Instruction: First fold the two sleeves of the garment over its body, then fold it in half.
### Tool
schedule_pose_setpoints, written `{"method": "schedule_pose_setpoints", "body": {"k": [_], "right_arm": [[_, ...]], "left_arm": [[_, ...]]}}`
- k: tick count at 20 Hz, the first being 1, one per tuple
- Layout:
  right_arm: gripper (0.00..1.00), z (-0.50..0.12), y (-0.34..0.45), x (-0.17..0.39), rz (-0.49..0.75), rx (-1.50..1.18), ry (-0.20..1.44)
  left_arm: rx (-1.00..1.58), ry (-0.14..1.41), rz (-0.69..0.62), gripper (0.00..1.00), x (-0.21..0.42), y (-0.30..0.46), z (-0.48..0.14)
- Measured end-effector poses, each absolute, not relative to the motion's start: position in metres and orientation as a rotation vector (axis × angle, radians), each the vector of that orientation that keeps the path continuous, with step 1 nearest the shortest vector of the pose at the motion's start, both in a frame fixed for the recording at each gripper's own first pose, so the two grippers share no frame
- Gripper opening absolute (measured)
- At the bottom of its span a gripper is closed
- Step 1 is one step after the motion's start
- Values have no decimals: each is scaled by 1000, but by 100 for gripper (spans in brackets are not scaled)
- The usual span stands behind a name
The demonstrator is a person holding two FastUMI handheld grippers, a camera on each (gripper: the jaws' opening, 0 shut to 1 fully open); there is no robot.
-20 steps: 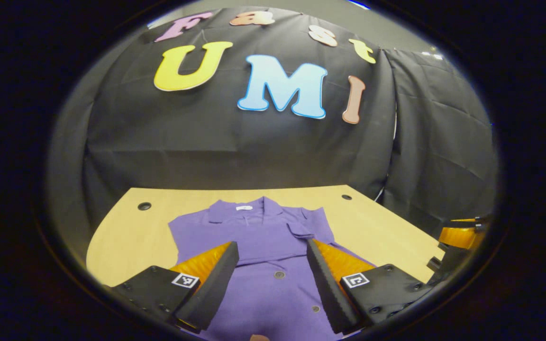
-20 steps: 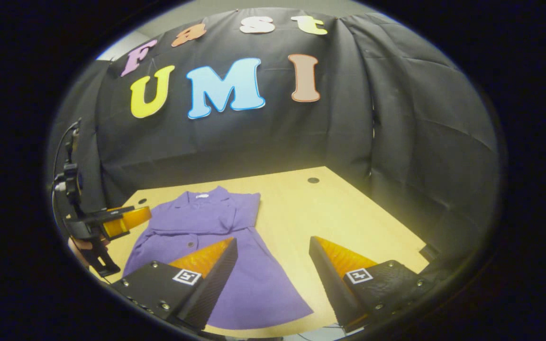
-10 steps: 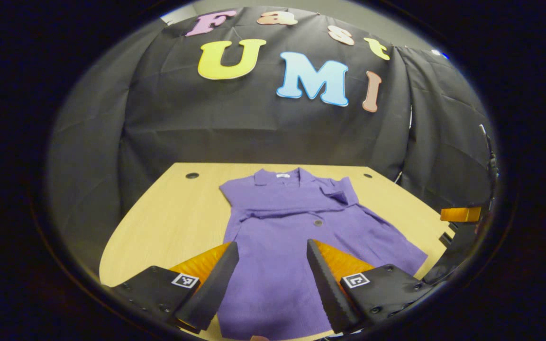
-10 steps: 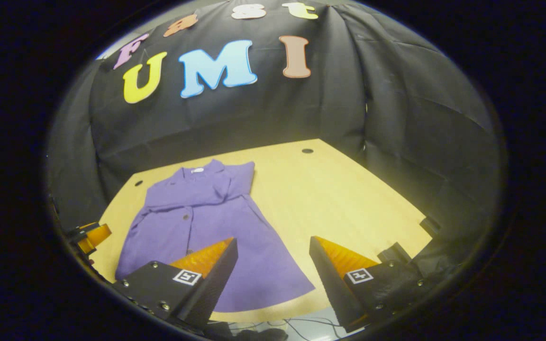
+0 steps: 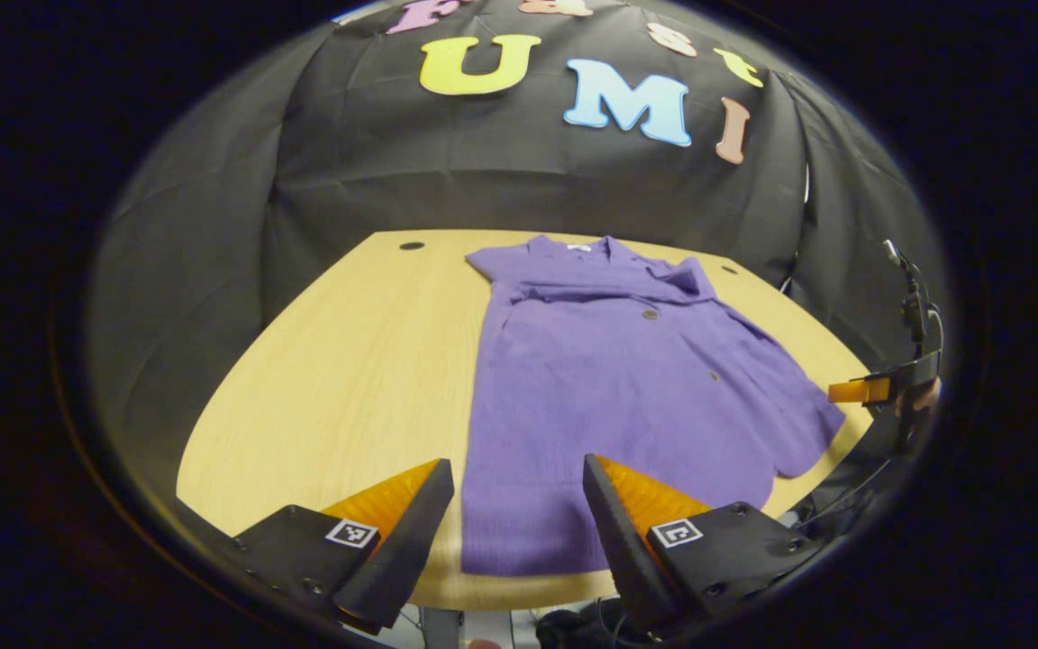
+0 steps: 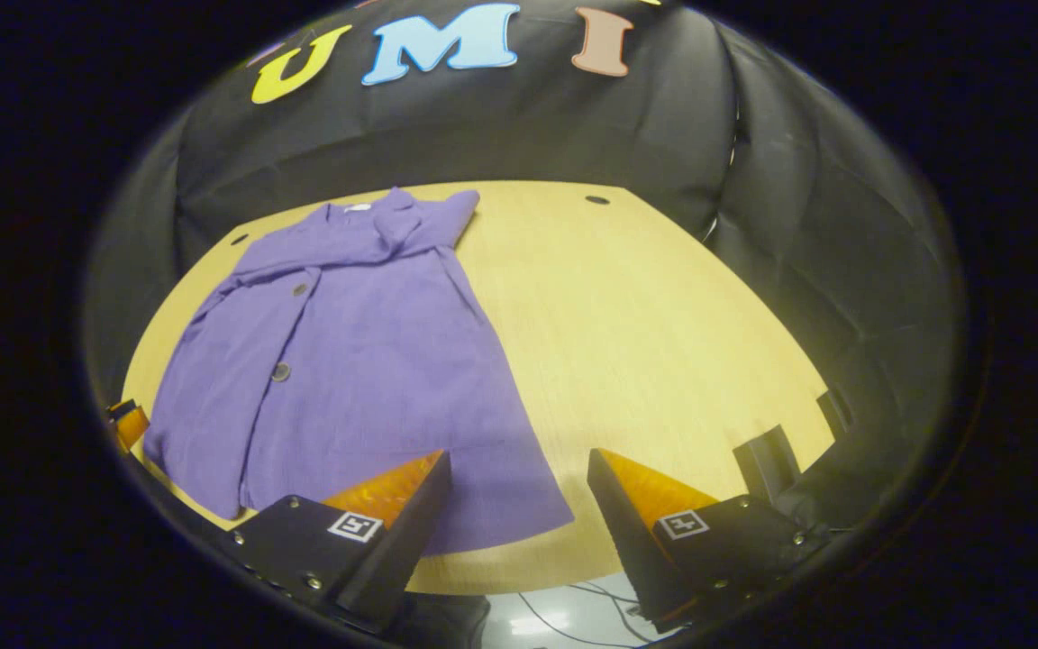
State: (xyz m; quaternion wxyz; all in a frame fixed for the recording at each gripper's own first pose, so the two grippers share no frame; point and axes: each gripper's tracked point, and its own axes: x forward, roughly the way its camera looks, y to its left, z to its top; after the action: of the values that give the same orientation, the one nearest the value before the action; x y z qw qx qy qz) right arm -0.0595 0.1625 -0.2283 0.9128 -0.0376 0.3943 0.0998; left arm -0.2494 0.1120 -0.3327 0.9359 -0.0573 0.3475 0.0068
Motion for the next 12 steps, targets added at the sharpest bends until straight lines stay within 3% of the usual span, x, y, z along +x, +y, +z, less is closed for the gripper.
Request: {"method": "schedule_pose_setpoints", "body": {"k": [4, 8, 10, 11, 12], "right_arm": [[95, -241, 163, -61, 214, -91, 826], [94, -240, 170, -66, 232, -98, 805], [94, -243, 184, -72, 267, -35, 809], [92, -244, 184, -71, 255, -13, 801], [89, -245, 183, -72, 263, -25, 811]], "left_arm": [[-123, 743, 24, 94, -266, 106, -351], [-39, 731, 20, 90, -268, 95, -356], [-16, 725, 30, 95, -269, 90, -357], [-31, 715, 38, 90, -268, 89, -357], [-50, 697, 60, 78, -264, 88, -356]]}}
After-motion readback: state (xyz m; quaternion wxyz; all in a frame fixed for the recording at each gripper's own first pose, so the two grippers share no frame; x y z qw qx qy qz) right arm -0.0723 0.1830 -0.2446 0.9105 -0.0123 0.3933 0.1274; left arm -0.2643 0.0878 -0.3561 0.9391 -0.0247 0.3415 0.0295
